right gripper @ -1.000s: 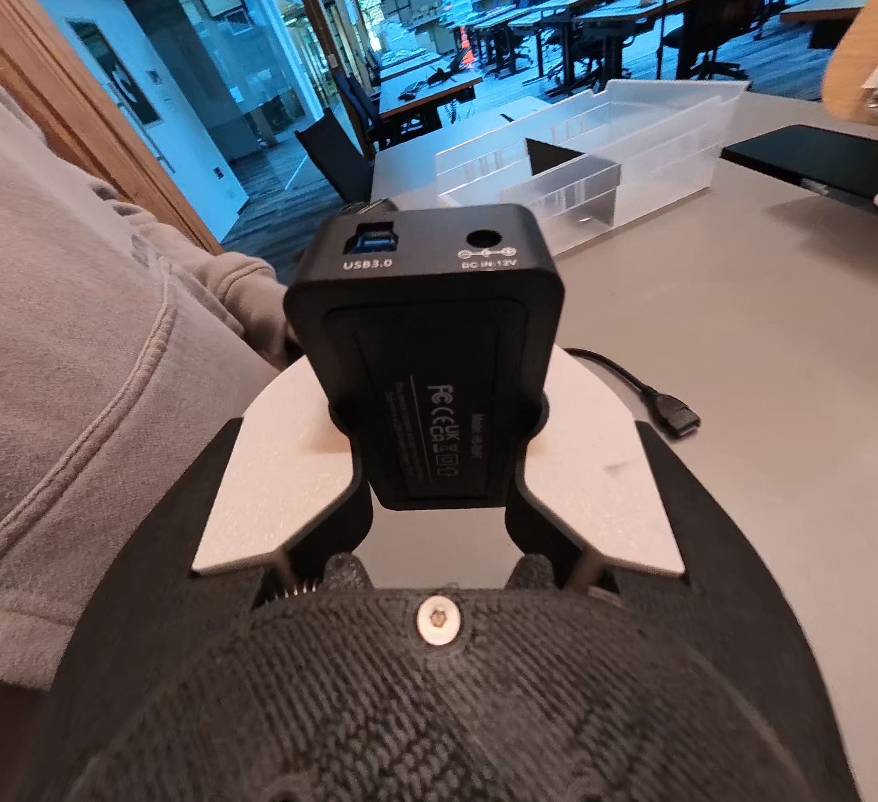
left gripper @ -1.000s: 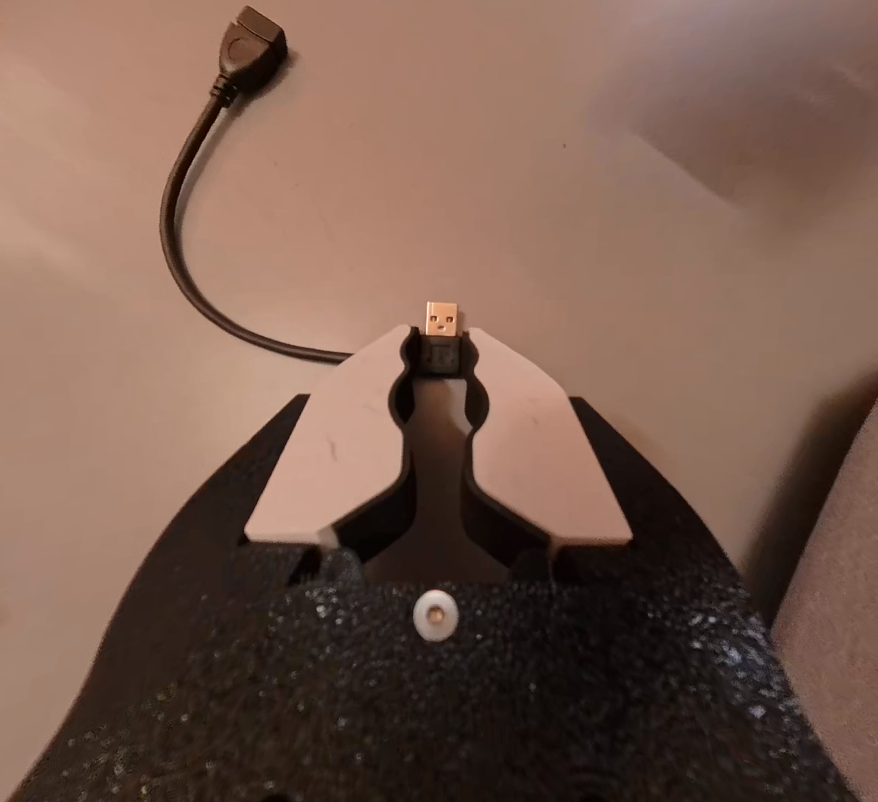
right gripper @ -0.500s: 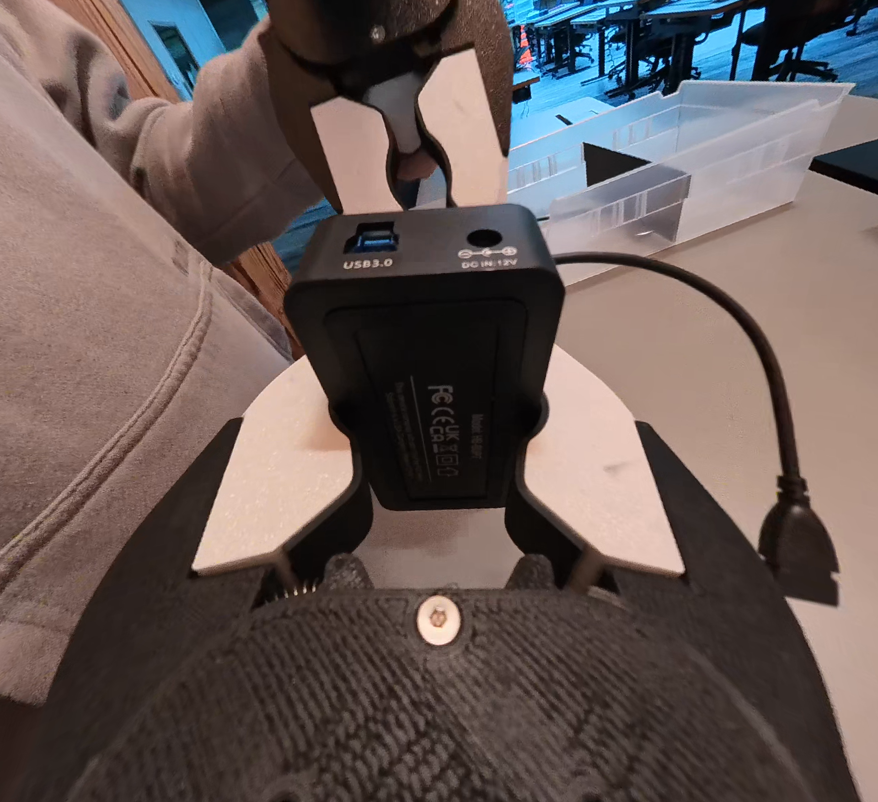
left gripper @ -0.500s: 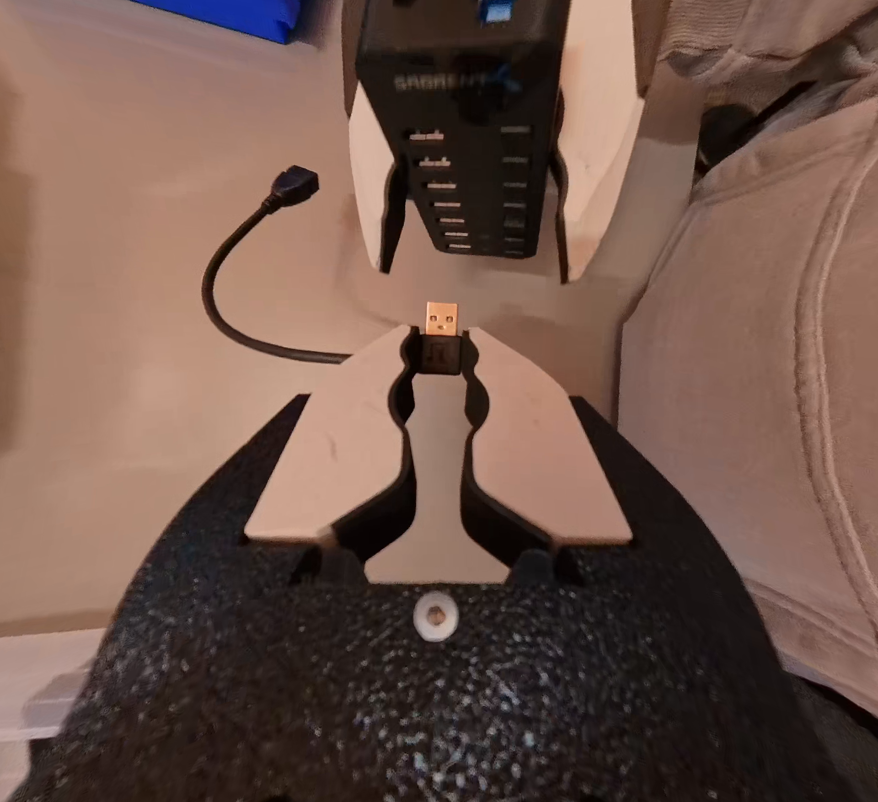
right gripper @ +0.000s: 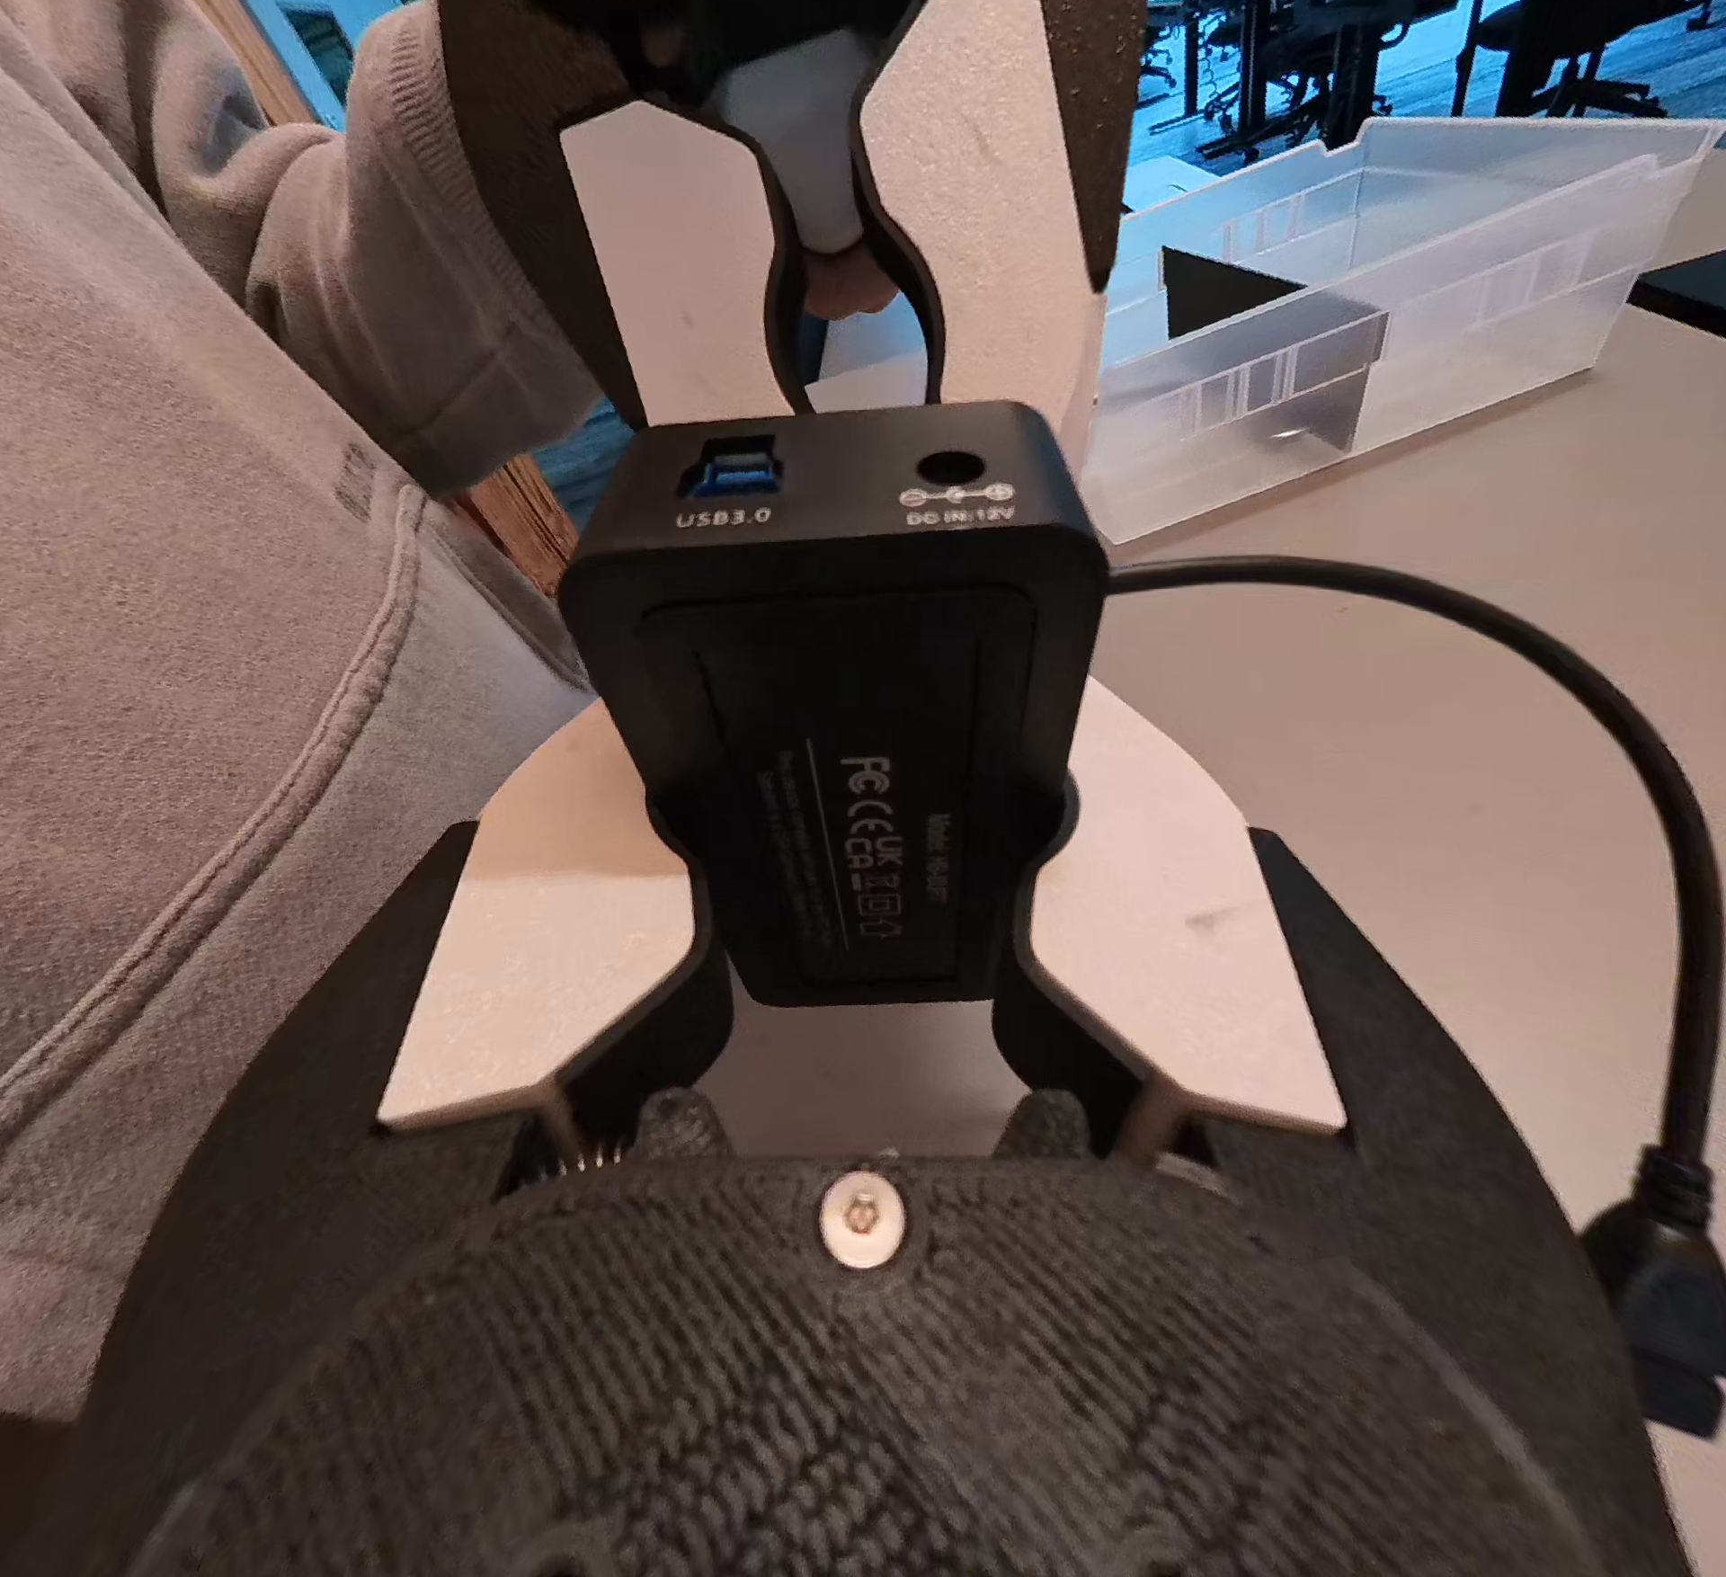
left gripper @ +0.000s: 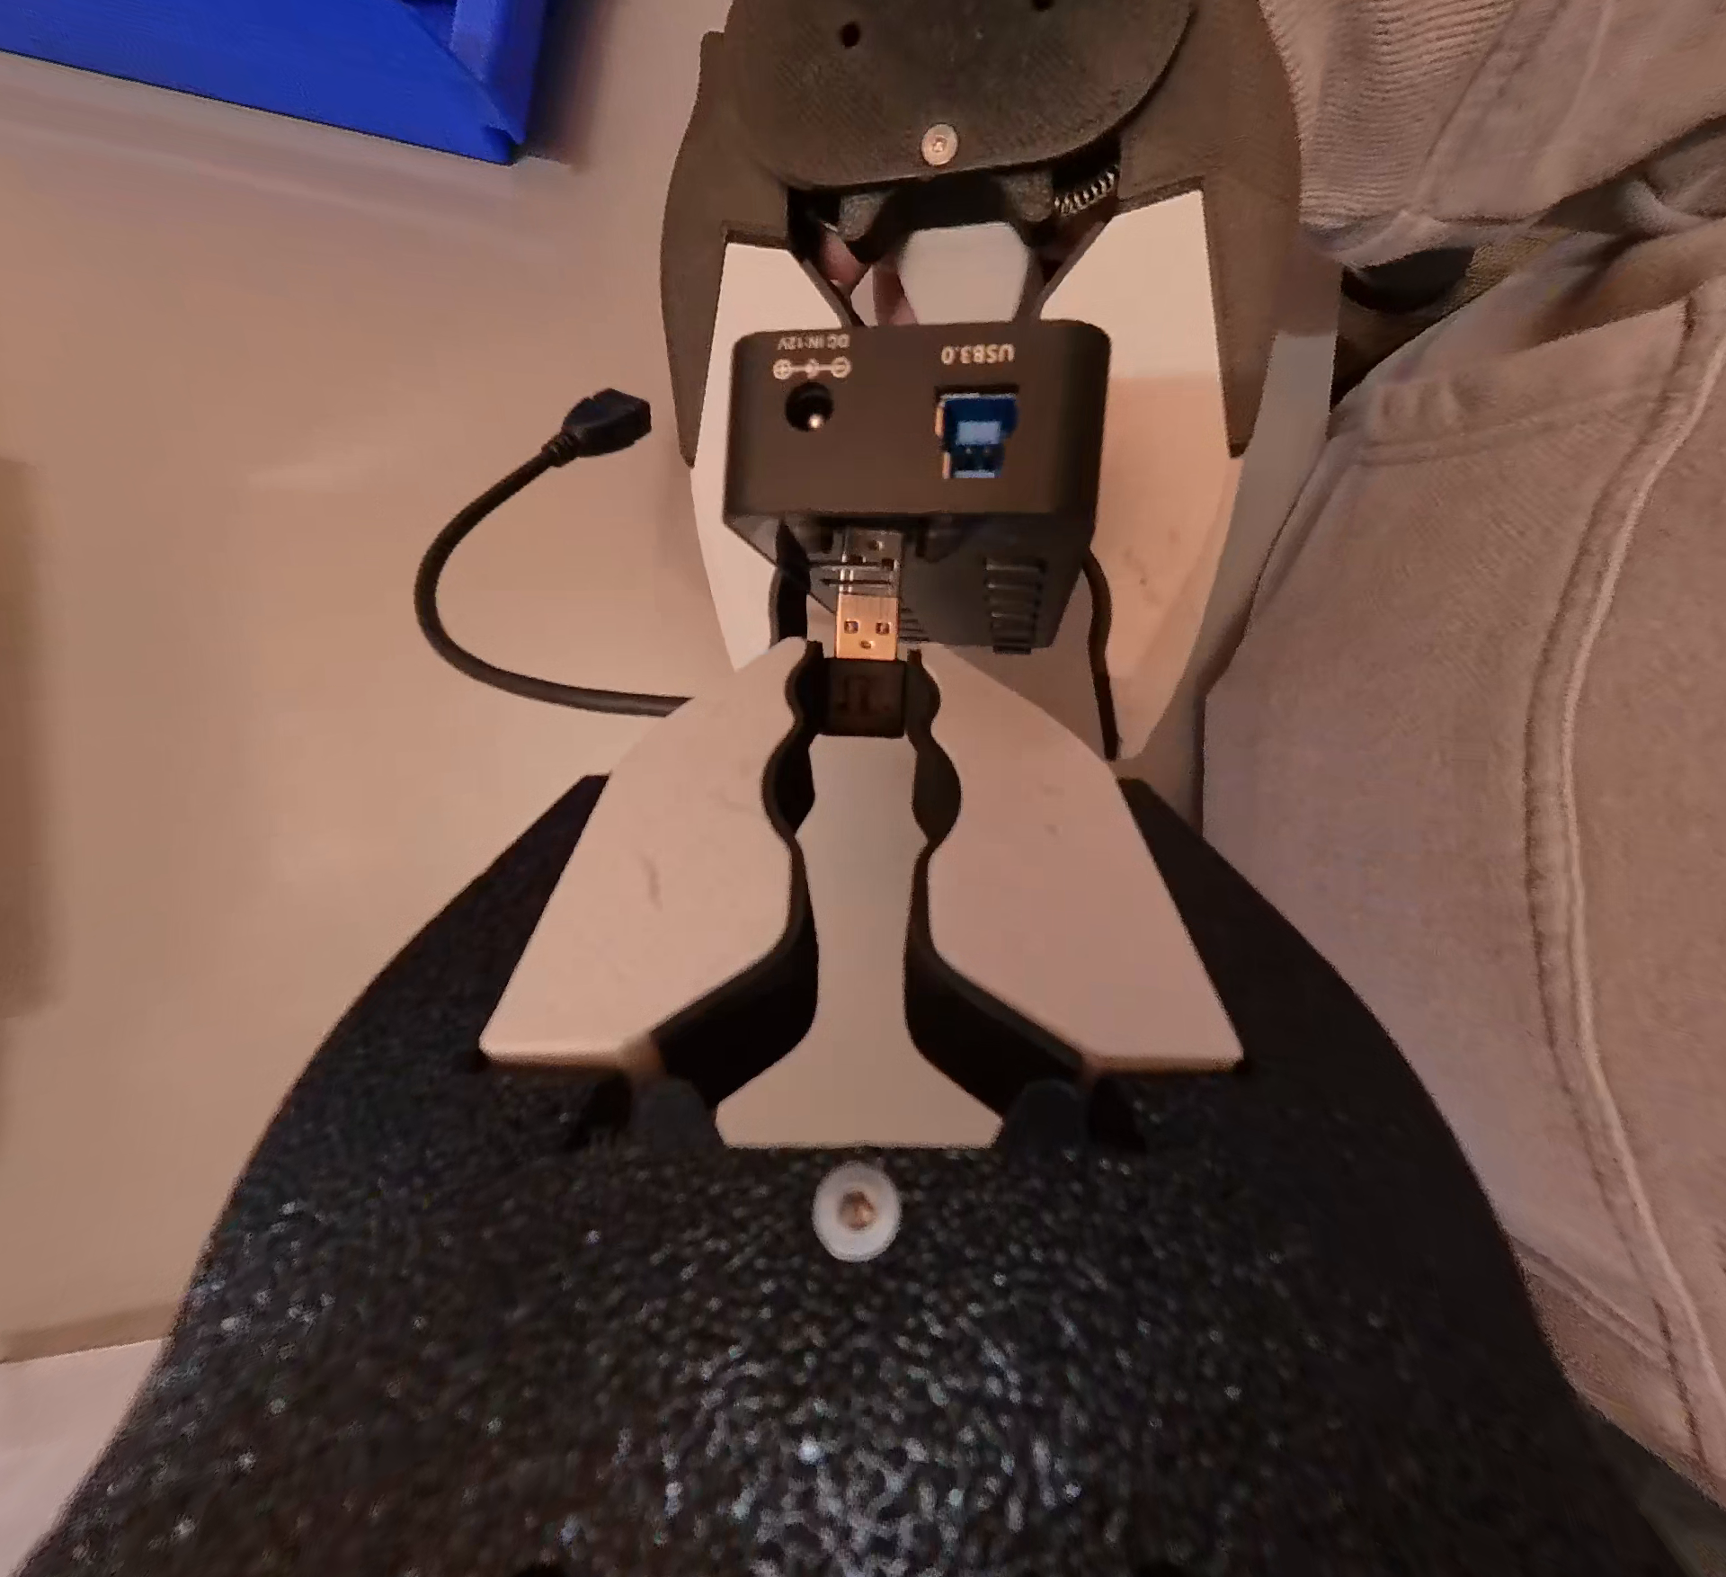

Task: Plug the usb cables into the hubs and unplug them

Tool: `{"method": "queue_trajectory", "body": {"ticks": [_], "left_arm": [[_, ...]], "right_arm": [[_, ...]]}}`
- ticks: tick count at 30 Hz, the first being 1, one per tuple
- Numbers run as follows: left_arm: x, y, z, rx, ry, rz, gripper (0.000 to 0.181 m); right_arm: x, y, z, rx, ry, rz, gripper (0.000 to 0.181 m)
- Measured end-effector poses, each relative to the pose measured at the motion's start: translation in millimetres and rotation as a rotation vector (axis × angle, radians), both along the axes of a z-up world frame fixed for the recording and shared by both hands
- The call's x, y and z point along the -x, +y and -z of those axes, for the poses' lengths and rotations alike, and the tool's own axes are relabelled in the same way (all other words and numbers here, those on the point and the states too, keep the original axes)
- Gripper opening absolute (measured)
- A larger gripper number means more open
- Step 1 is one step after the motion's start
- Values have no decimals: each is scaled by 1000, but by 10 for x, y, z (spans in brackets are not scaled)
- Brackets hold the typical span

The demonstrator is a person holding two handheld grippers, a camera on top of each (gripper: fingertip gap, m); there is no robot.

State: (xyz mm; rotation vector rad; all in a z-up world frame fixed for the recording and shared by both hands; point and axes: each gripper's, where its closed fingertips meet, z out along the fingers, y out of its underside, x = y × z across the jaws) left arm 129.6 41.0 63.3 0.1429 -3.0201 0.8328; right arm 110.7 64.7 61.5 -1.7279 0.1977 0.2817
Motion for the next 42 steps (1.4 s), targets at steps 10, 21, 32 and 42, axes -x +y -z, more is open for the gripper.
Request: {"method": "queue_trajectory", "body": {"ticks": [10, 21, 32, 42], "left_arm": [[22, -11, 5, 12, 132, -49, 16], [4, -91, -94, 114, 119, -50, 16], [-328, 94, -546, 500, 163, -454, 34], [-72, 28, -243, 758, 1119, -638, 22]], "right_arm": [[-8, -10, -1, 19, -74, 10, 71], [-39, -19, -85, -8, -94, 4, 71], [-212, -108, -187, -10, -176, 130, 72], [-209, -51, -90, 78, -288, 141, 71]]}}
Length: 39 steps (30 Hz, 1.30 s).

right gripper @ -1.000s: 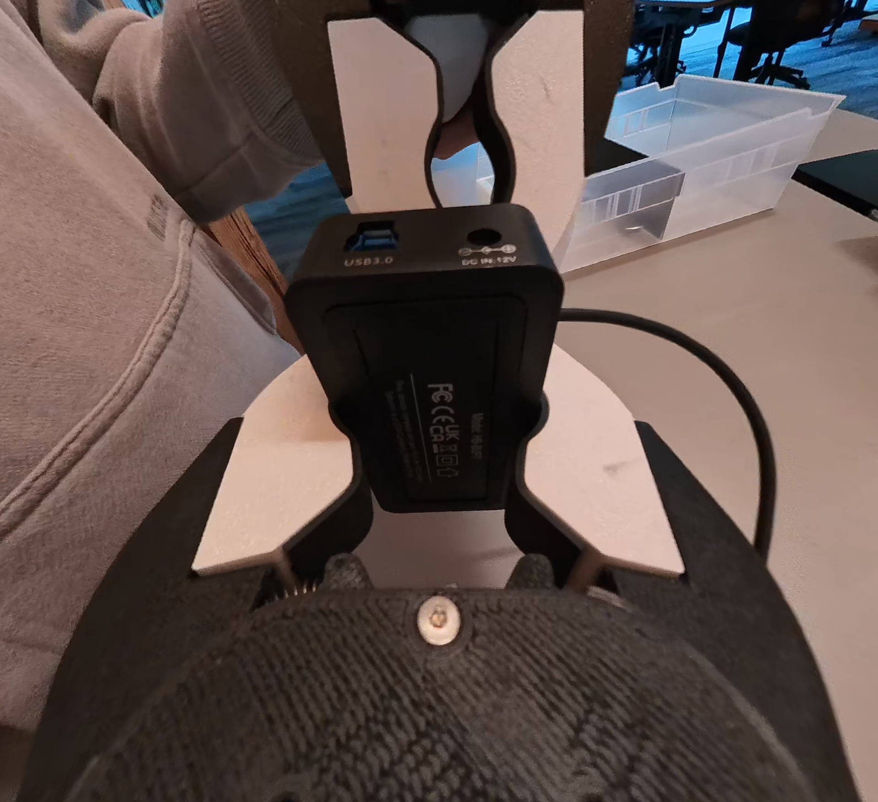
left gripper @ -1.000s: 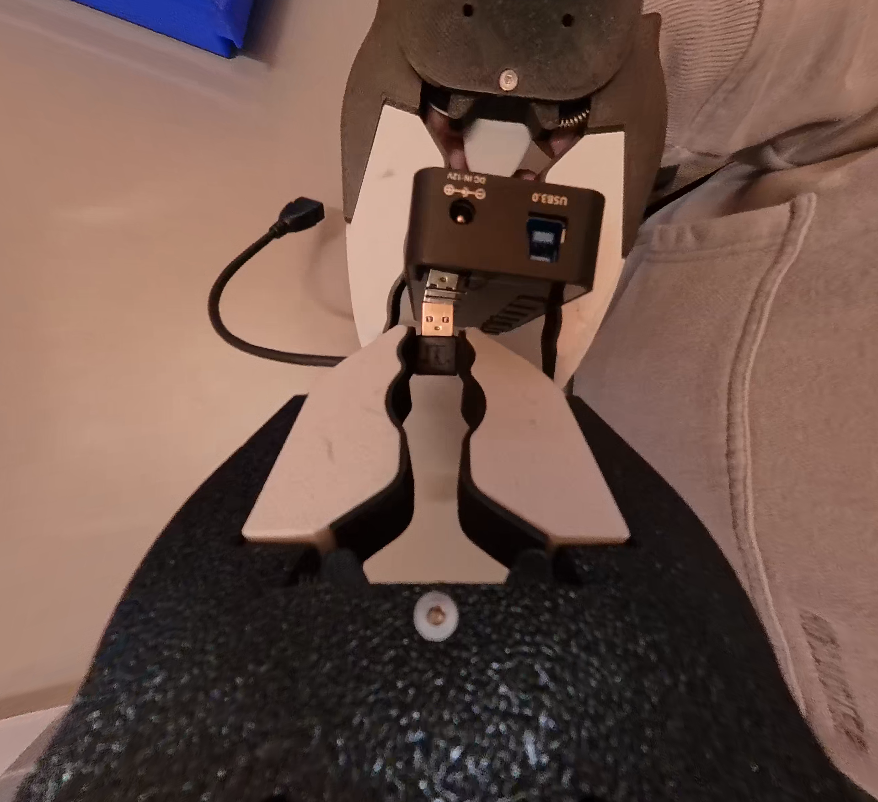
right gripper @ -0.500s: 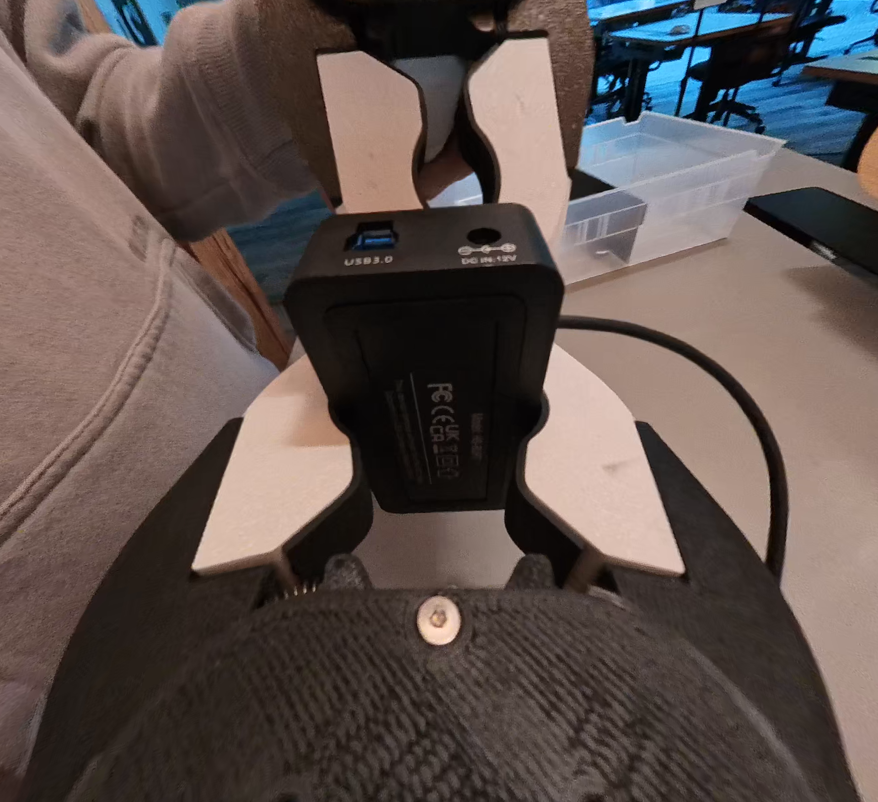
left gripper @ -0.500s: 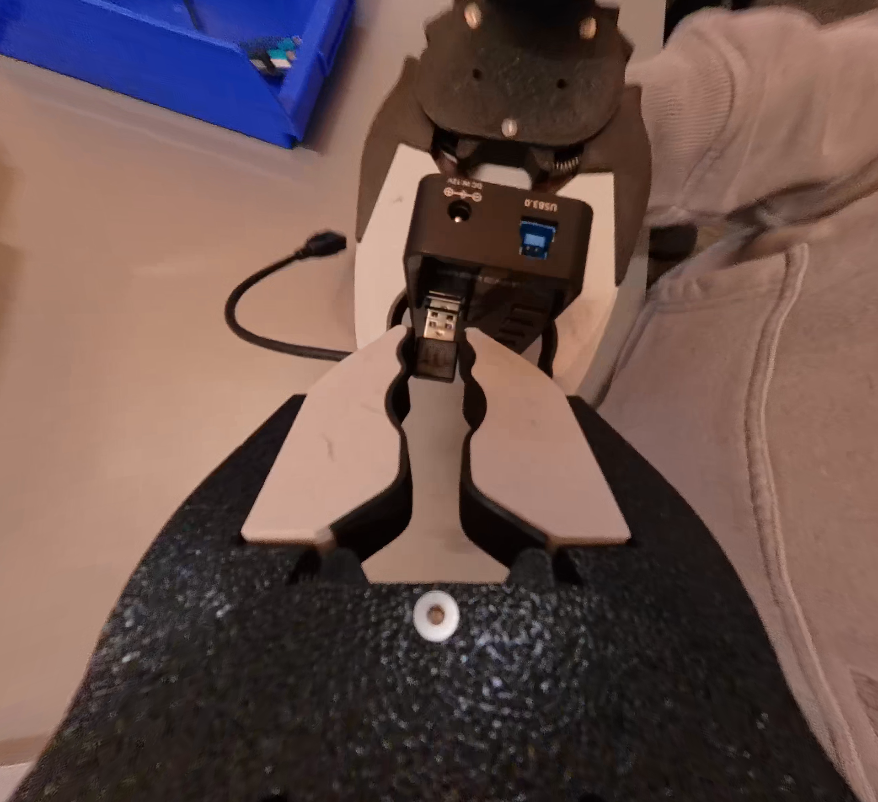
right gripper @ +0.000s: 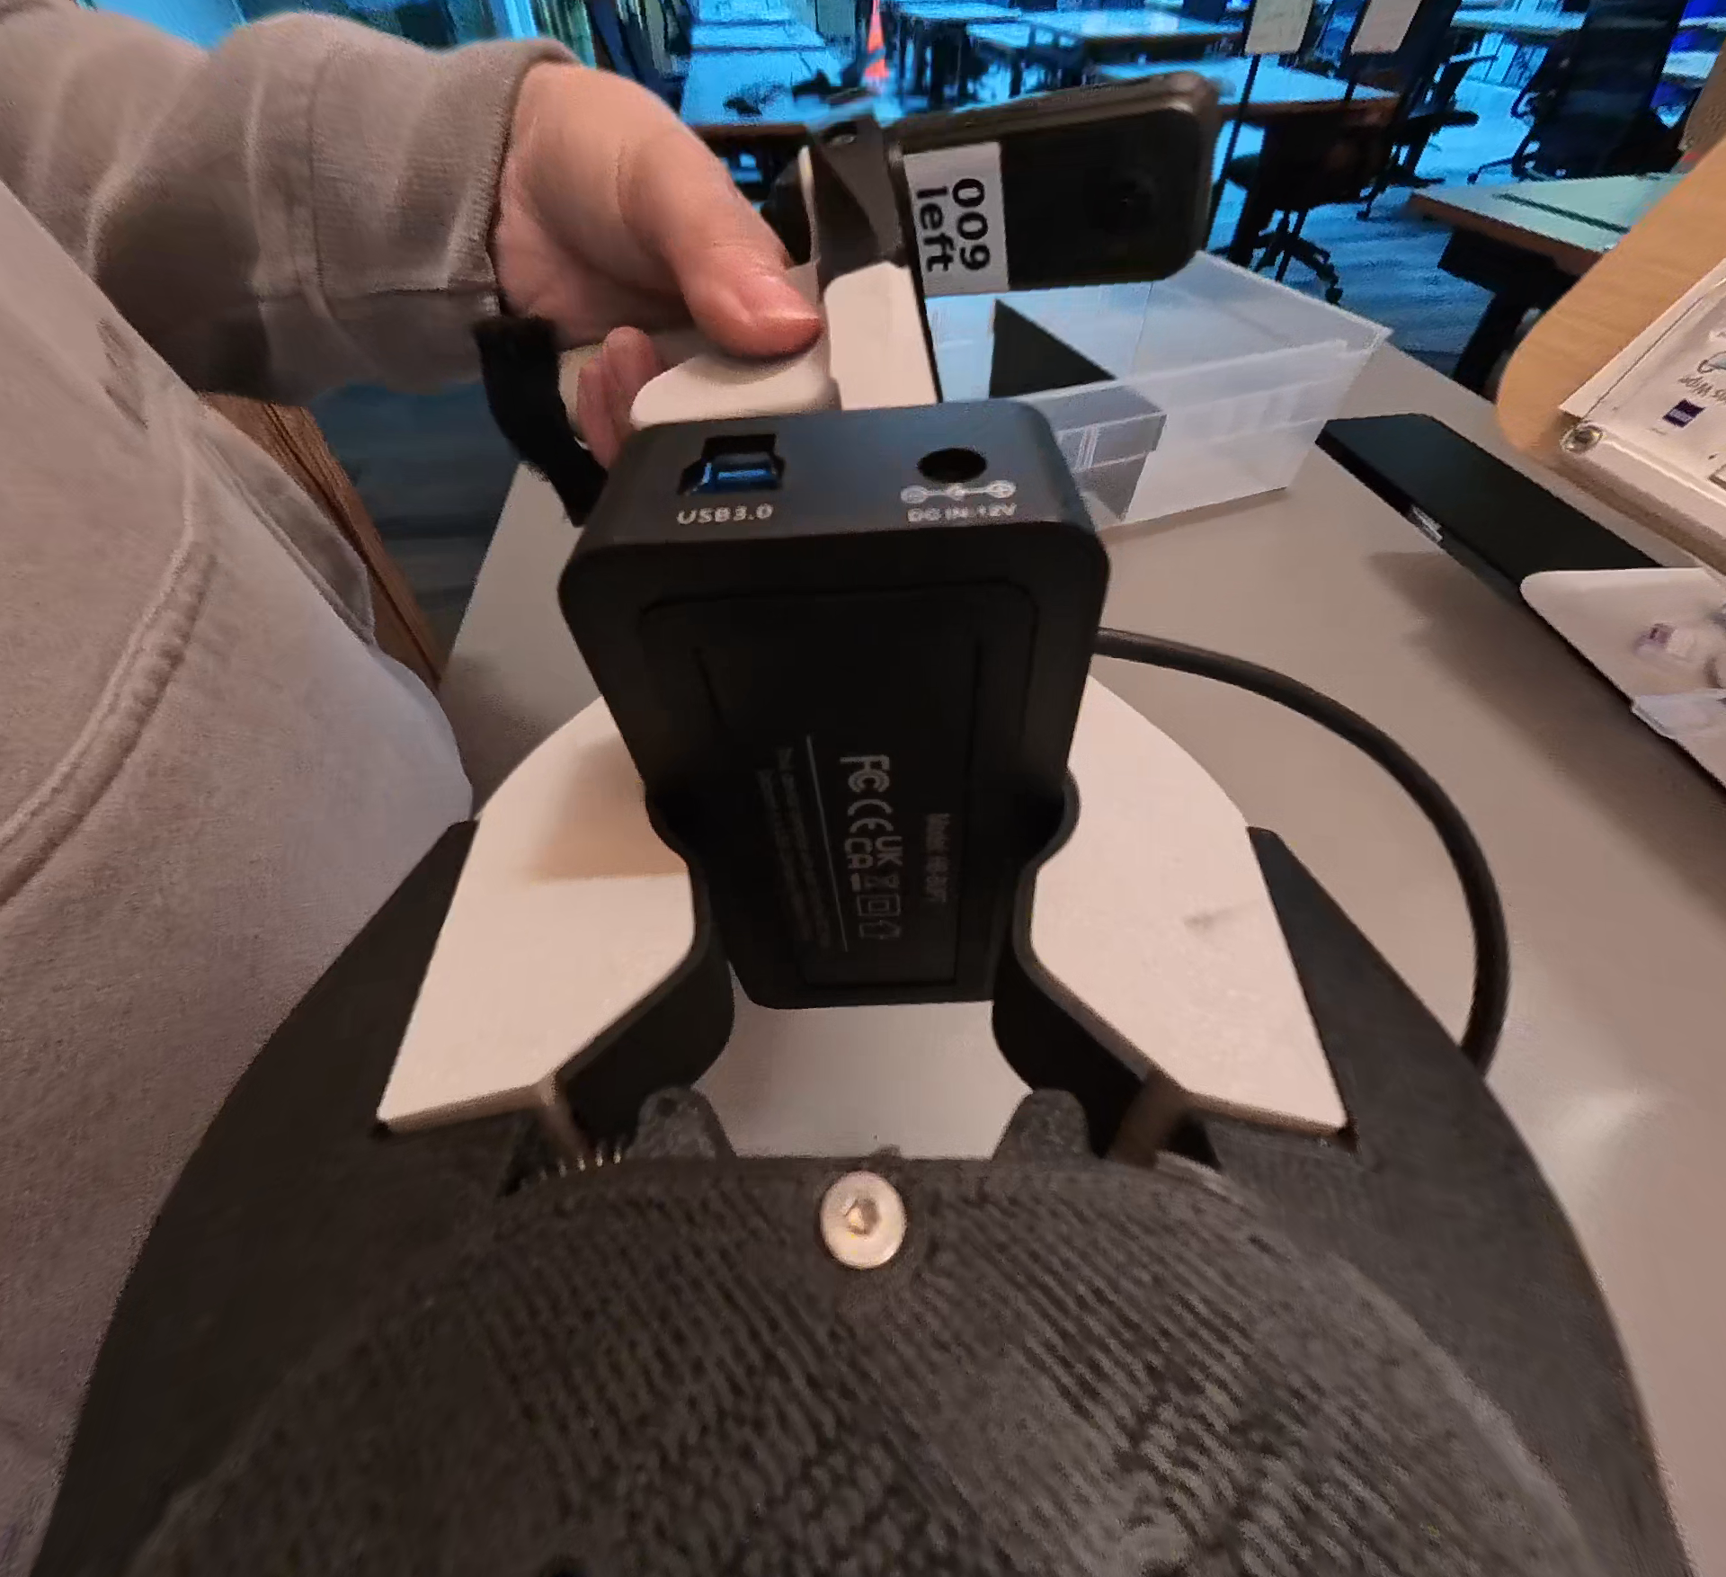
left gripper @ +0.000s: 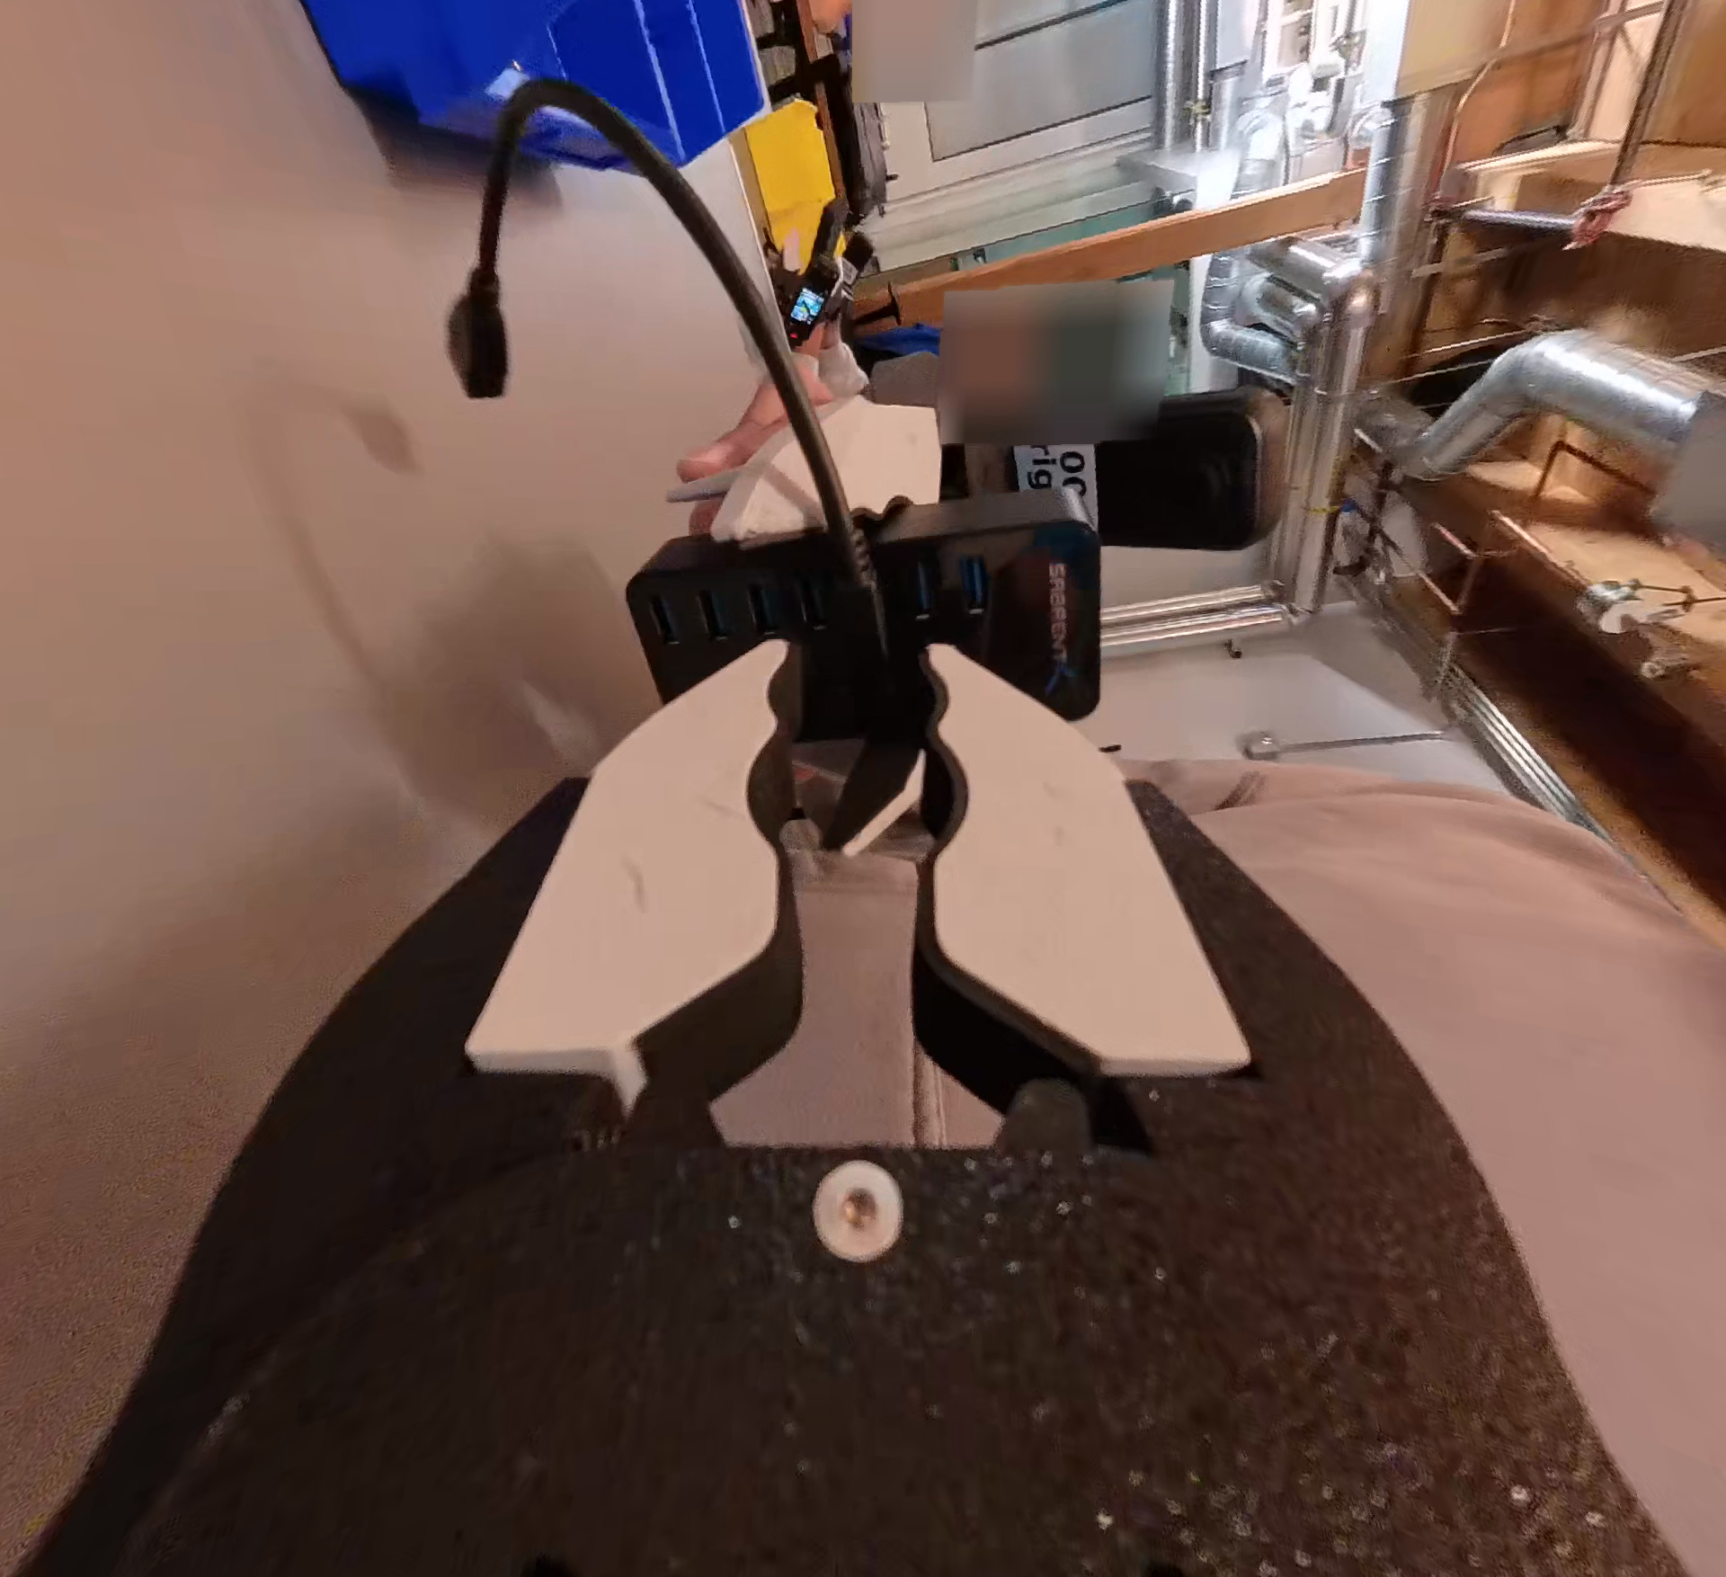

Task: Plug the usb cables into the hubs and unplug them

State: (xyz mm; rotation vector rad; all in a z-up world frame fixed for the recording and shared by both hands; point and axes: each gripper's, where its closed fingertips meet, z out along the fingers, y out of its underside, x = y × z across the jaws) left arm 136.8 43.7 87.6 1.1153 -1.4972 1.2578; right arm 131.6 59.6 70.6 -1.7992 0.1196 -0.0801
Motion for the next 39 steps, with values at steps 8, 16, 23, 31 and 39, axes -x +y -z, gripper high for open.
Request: {"method": "queue_trajectory", "body": {"ticks": [8, 16, 23, 31, 39], "left_arm": [[-26, -2, 22, -12, 15, 13, 8], [-43, -19, 85, 18, 53, -51, 8], [-27, -36, 74, -21, 11, -32, 8], [-34, -19, 130, -44, -3, -61, 8], [-65, -26, 19, -5, -42, -133, 8]], "right_arm": [[29, 40, 54, 39, 0, -26, 71], [-11, 33, 92, 56, 19, 4, 71], [26, 84, 94, 59, 21, -51, 72], [21, 101, 138, 66, 17, -58, 71], [-24, 104, 40, -2, 6, -12, 72]]}}
